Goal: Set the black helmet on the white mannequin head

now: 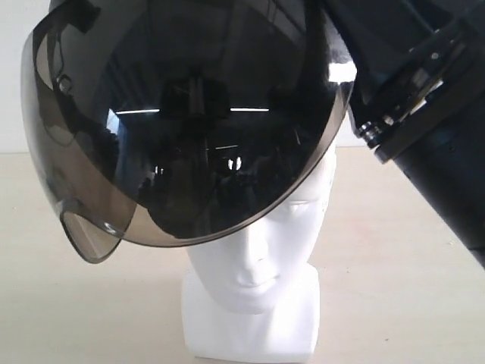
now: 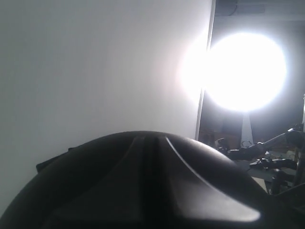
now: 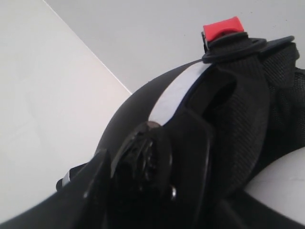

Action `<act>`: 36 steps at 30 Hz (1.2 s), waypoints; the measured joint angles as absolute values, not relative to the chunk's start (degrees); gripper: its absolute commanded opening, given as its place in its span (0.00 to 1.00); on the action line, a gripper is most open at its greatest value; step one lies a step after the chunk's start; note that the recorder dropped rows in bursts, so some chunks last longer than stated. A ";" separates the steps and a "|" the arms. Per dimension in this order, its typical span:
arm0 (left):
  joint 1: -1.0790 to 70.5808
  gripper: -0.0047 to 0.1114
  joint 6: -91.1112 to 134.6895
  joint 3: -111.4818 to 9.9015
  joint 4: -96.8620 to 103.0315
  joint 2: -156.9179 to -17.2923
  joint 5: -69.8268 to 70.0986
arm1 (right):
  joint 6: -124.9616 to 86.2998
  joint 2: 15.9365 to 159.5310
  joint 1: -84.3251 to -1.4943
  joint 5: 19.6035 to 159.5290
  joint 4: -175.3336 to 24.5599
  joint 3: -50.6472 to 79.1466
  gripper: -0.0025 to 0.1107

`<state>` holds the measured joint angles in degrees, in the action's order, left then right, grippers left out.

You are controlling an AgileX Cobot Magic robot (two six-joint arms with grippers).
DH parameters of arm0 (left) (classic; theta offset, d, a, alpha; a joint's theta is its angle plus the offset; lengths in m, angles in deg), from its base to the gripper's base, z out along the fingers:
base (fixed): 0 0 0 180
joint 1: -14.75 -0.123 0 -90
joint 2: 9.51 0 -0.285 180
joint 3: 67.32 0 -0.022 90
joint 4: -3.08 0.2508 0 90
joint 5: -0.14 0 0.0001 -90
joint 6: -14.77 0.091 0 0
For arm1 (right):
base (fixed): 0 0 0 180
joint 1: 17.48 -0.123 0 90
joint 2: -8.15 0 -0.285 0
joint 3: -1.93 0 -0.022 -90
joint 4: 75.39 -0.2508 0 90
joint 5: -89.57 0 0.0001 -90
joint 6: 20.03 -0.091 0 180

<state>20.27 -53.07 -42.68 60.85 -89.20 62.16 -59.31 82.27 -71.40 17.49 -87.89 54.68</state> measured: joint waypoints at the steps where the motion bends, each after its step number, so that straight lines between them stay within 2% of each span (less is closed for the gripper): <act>1: 20.60 0.08 -52.79 -42.68 60.44 -89.36 62.16 | -59.16 82.22 -71.40 17.49 -88.13 54.68 0.02; 19: 21.95 0.08 -51.50 -42.68 58.66 -90.33 62.26 | -55.32 81.95 -71.70 17.62 -90.64 54.68 0.02; 27: 28.43 0.08 -50.51 -44.21 62.07 -90.23 62.05 | -55.32 79.47 -71.74 18.91 -92.86 57.51 0.02; 36: 32.37 0.08 -50.51 -46.28 65.40 -92.63 60.70 | -53.00 75.03 -71.84 21.27 -97.81 63.14 0.02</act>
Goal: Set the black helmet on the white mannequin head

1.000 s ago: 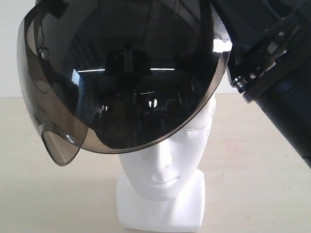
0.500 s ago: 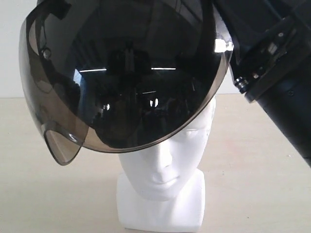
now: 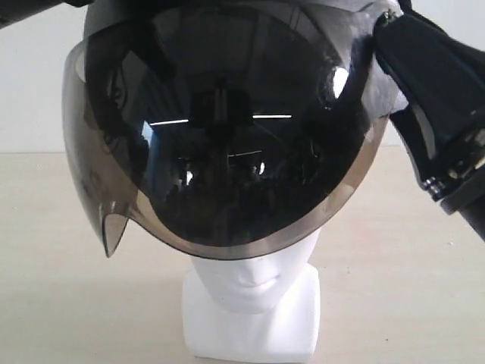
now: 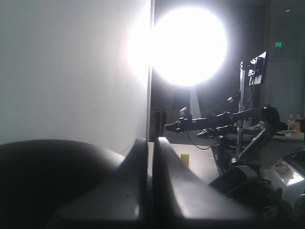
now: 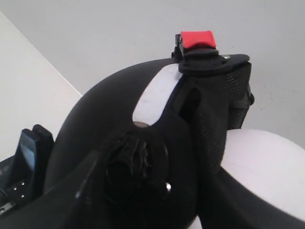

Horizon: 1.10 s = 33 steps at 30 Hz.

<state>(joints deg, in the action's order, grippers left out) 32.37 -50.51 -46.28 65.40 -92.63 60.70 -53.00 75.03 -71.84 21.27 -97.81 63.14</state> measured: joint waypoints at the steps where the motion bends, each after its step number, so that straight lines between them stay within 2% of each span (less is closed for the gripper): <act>1: 32.66 0.08 -50.51 -46.42 65.40 -92.99 60.70 | -53.00 74.94 -71.84 21.27 -98.20 63.62 0.02; 8: 34.08 0.08 -50.27 -46.79 63.69 -95.81 63.05 | -52.04 74.63 -71.84 21.74 -101.30 64.39 0.02; 12: 34.26 0.08 -50.82 -46.74 65.12 -97.96 61.43 | -50.09 74.95 -71.84 26.86 -103.25 64.39 0.02; 27: 39.88 0.08 -49.96 -46.63 68.47 -98.52 54.13 | -32.85 74.47 -70.94 20.69 -112.73 64.68 0.02; 33: 40.11 0.08 -49.83 -46.63 68.47 -98.53 53.27 | -18.29 68.93 -70.94 24.92 -120.88 63.65 0.02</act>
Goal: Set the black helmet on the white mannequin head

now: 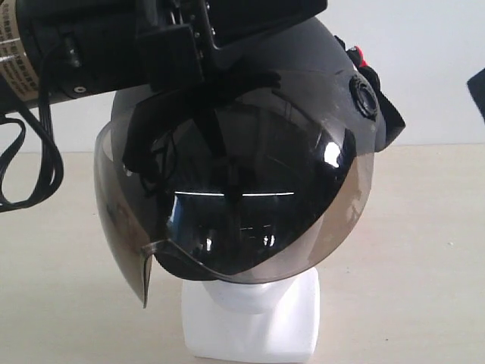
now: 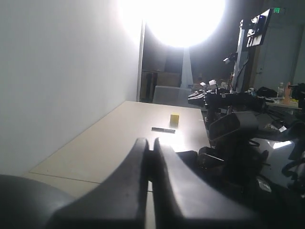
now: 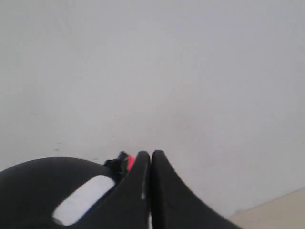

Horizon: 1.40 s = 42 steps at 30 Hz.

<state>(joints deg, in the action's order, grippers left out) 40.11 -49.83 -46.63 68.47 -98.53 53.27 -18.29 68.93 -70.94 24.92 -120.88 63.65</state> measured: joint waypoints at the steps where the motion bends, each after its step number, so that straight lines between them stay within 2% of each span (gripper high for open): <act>1: 40.11 0.08 -49.83 -46.63 68.36 -98.53 53.27 | -12.56 67.08 -70.94 27.45 -124.30 62.78 0.02; 6: 40.11 0.08 -49.71 -46.63 67.32 -98.77 53.27 | 20.02 58.20 -70.94 37.23 -139.90 56.05 0.02; 15: 40.11 0.08 -49.48 -46.63 66.53 -98.99 53.53 | 76.99 51.04 -71.04 38.86 -170.52 36.28 0.02; 19: 40.11 0.08 -49.45 -46.63 66.41 -98.99 53.53 | 84.80 51.04 -72.93 41.24 -174.41 32.04 0.02; 23: 40.11 0.08 -49.45 -46.84 66.29 -98.99 53.53 | 92.10 52.57 -77.43 35.50 -175.33 30.69 0.02; 25: 40.11 0.08 -49.45 -47.05 66.29 -98.99 53.39 | 98.24 53.25 -78.42 36.91 -175.58 30.47 0.02; 28: 40.20 0.08 -49.57 -47.17 66.29 -98.99 53.19 | 84.43 53.34 -78.65 43.13 -175.96 27.60 0.02; 29: 40.20 0.08 -49.57 -47.17 66.19 -98.99 53.19 | 79.64 53.23 -78.65 49.76 -175.96 26.98 0.02; 32: 40.20 0.08 -49.57 -47.17 66.08 -98.99 53.19 | 76.22 53.91 -78.65 85.22 -176.46 26.09 0.02; 34: 40.35 0.08 -49.57 -47.17 66.08 -98.99 53.19 | 65.42 55.31 -78.65 105.56 -166.40 25.31 0.02; 35: 40.35 0.08 -49.57 -47.17 66.08 -98.99 53.16 | 51.96 55.71 -78.65 114.01 -150.10 24.18 0.02; 37: 40.35 0.08 -49.57 -47.17 66.08 -98.99 53.16 | 25.04 55.71 -78.76 121.69 -122.96 22.66 0.02; 40: 40.35 0.08 -49.57 -47.17 66.08 -98.99 53.16 | -24.58 55.71 -78.87 127.42 -75.39 21.96 0.02; 42: 40.35 0.08 -49.57 -47.17 66.08 -98.99 53.16 | -49.32 55.71 -78.76 135.30 -46.03 21.28 0.02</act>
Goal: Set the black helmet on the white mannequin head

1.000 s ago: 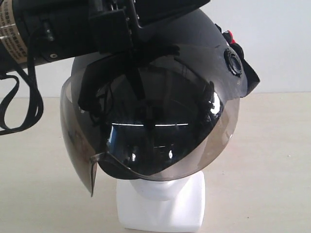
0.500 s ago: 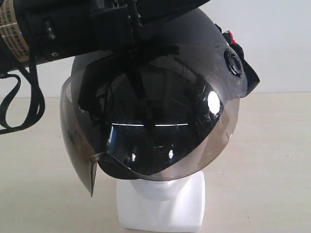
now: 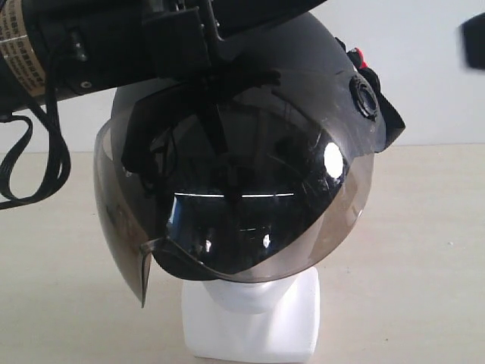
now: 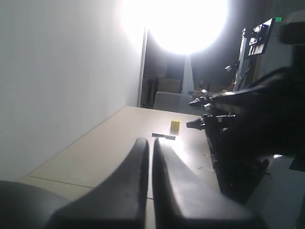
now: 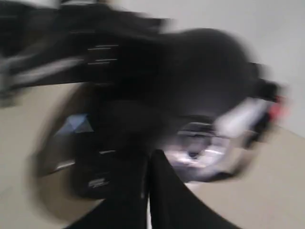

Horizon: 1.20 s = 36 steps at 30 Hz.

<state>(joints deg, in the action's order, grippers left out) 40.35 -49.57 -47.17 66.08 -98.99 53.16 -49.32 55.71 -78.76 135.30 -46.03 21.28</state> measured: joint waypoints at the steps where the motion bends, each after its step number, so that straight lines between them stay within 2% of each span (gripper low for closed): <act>1: 40.35 0.08 -49.57 -47.17 66.08 -98.99 53.27 | -57.13 55.71 -78.68 139.56 -38.07 20.38 0.02; 9: 40.35 0.08 -49.67 -47.17 66.08 -98.99 53.27 | -58.27 56.28 -78.68 154.54 -35.26 16.06 0.02; 13: 40.35 0.08 -50.24 -47.74 66.24 -98.99 52.85 | -63.51 56.68 -78.68 158.56 -27.02 16.51 0.02; 18: 40.50 0.08 -52.19 -49.54 66.62 -98.56 50.23 | -66.84 55.14 -78.68 159.26 -21.84 16.40 0.02; 23: 40.75 0.08 -53.11 -50.65 68.21 -96.25 41.54 | -68.65 55.02 -78.68 159.53 -21.34 15.83 0.02; 36: 40.63 0.08 -61.39 -50.92 79.53 -92.45 30.86 | -66.13 66.66 -78.00 159.43 -20.18 15.83 0.02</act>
<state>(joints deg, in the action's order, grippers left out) 40.63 -61.39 -50.92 79.53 -92.45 30.86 -66.13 66.66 -78.00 159.43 -20.18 15.83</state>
